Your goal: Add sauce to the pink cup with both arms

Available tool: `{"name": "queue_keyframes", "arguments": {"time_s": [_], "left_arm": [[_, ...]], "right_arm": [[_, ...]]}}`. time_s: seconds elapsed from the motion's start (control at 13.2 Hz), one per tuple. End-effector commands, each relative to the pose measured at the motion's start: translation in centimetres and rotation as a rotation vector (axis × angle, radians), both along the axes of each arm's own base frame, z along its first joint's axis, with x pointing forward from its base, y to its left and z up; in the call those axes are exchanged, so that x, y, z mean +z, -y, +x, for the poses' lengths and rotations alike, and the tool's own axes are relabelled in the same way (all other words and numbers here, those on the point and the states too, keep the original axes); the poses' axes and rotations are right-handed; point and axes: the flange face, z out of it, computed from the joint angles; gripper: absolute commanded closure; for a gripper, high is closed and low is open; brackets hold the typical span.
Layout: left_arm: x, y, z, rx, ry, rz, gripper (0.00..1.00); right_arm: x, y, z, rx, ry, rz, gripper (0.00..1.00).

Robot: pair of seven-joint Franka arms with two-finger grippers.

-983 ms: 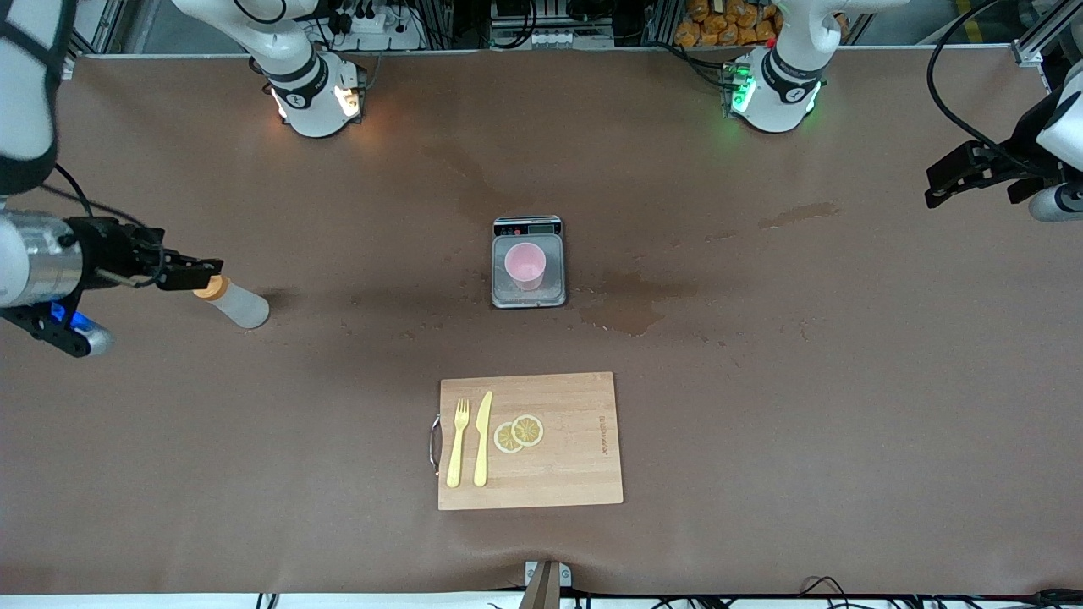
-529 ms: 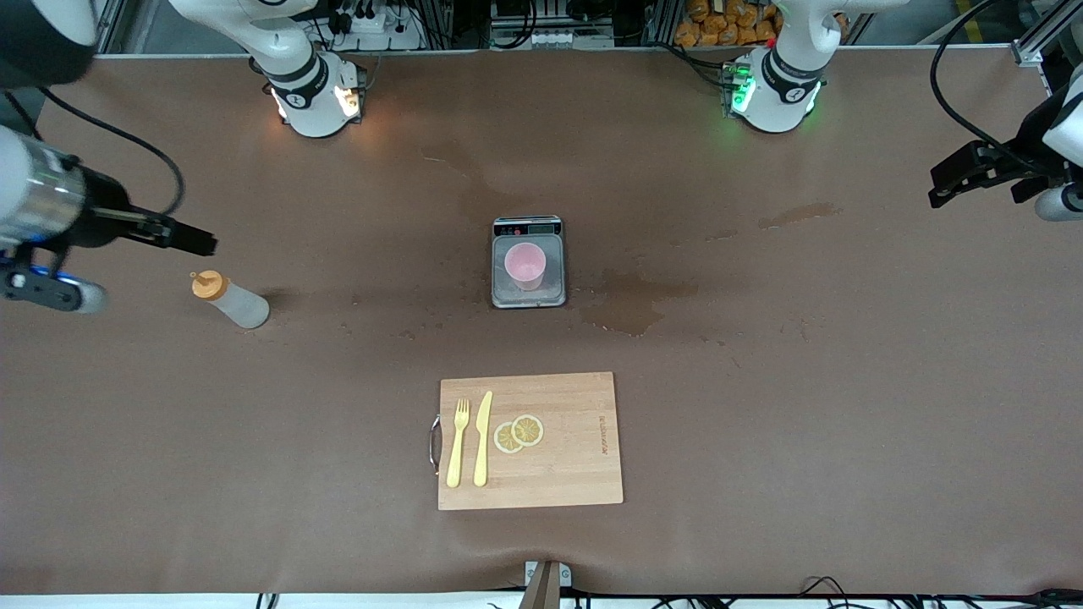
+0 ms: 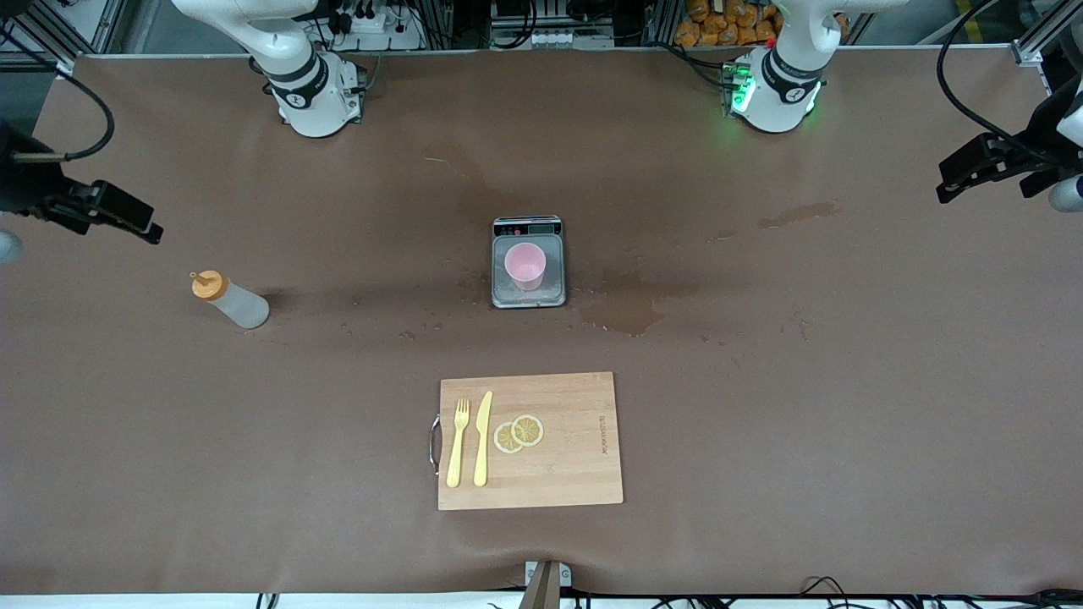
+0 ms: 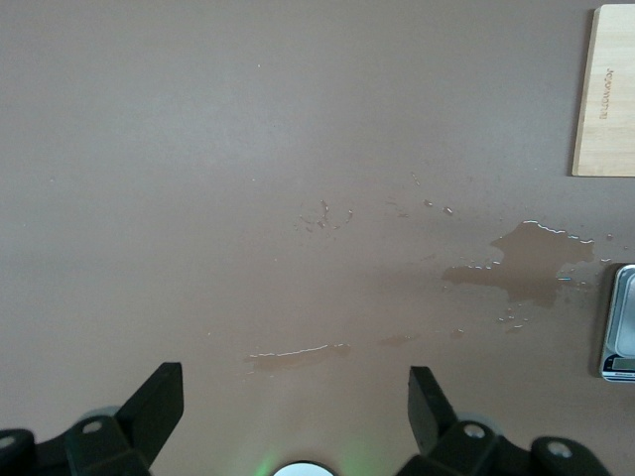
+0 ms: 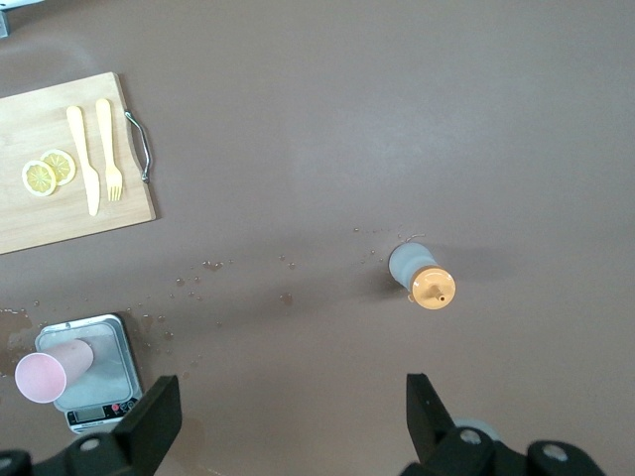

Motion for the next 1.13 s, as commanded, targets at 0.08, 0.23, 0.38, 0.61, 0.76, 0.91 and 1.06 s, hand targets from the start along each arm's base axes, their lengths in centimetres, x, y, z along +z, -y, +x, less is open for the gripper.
{"name": "queue_keyframes", "arguments": {"time_s": [0.08, 0.23, 0.38, 0.61, 0.76, 0.91, 1.06], "left_arm": [[0.5, 0.4, -0.5, -0.010, -0.002, -0.016, 0.00], [0.2, 0.5, -0.4, -0.010, -0.006, -0.016, 0.00], [0.1, 0.4, -0.3, -0.009, -0.008, -0.015, 0.00], [0.1, 0.3, -0.3, -0.006, -0.008, -0.015, 0.00], [0.1, 0.1, -0.3, -0.004, -0.008, -0.016, 0.00], [0.2, 0.3, -0.3, -0.004, -0.006, -0.016, 0.00], [0.3, 0.0, -0.5, -0.005, -0.005, -0.014, 0.00]], "right_arm": [[-0.4, 2.8, -0.9, 0.074, 0.043, -0.012, 0.00], [-0.5, 3.8, -0.4, 0.073, 0.045, -0.018, 0.00], [-0.5, 4.0, -0.2, 0.071, 0.045, -0.019, 0.00], [0.4, 4.2, -0.2, 0.067, 0.060, -0.023, 0.00], [0.4, 4.4, 0.0, 0.069, 0.059, -0.043, 0.00], [0.5, 4.5, 0.0, 0.069, 0.060, -0.062, 0.00], [0.4, 4.2, 0.0, 0.075, 0.057, -0.067, 0.00]]}}
